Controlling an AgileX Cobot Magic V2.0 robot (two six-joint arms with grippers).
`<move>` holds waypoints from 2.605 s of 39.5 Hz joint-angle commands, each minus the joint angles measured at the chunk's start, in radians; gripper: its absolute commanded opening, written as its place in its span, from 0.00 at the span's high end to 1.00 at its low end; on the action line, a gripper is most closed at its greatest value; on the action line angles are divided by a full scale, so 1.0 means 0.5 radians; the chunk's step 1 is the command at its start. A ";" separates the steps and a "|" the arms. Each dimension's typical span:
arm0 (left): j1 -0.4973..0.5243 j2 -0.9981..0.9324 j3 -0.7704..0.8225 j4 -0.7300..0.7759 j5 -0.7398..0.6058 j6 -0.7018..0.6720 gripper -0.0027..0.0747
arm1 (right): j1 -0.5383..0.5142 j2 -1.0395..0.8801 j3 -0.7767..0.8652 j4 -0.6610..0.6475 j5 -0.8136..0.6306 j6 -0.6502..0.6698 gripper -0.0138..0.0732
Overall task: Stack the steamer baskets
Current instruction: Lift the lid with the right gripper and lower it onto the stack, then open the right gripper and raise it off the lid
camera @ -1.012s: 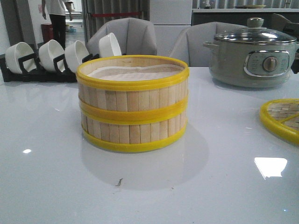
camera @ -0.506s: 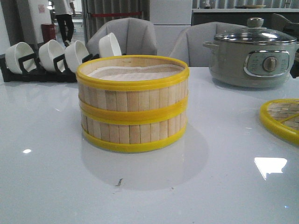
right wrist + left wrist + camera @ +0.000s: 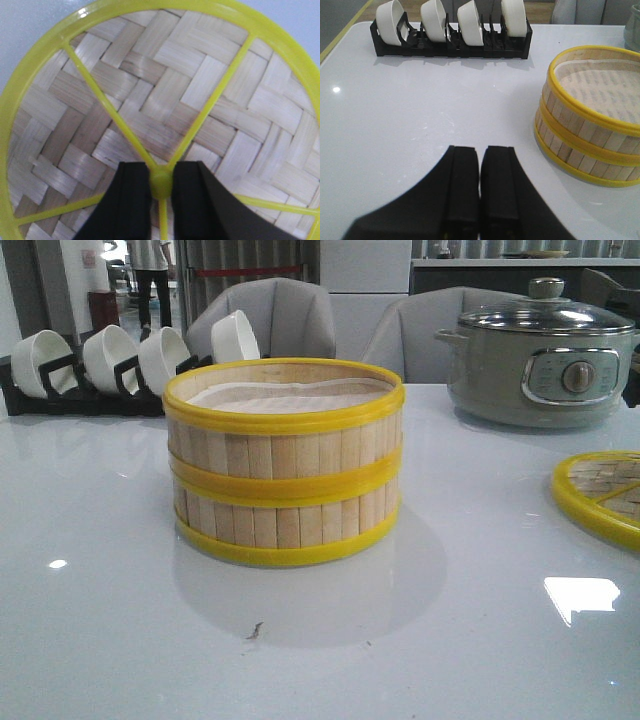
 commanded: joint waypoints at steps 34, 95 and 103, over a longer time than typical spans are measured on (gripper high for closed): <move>0.008 0.002 -0.058 0.002 -0.171 -0.016 0.85 | 1.185 -0.176 -1.279 0.054 0.555 -0.006 0.78; 0.008 0.002 -0.058 0.002 -0.171 -0.016 0.85 | 1.471 0.296 -1.649 0.054 0.655 -0.006 0.77; 0.008 0.002 -0.058 0.002 -0.171 -0.016 0.85 | 1.471 0.296 -1.649 0.054 0.663 -0.006 0.44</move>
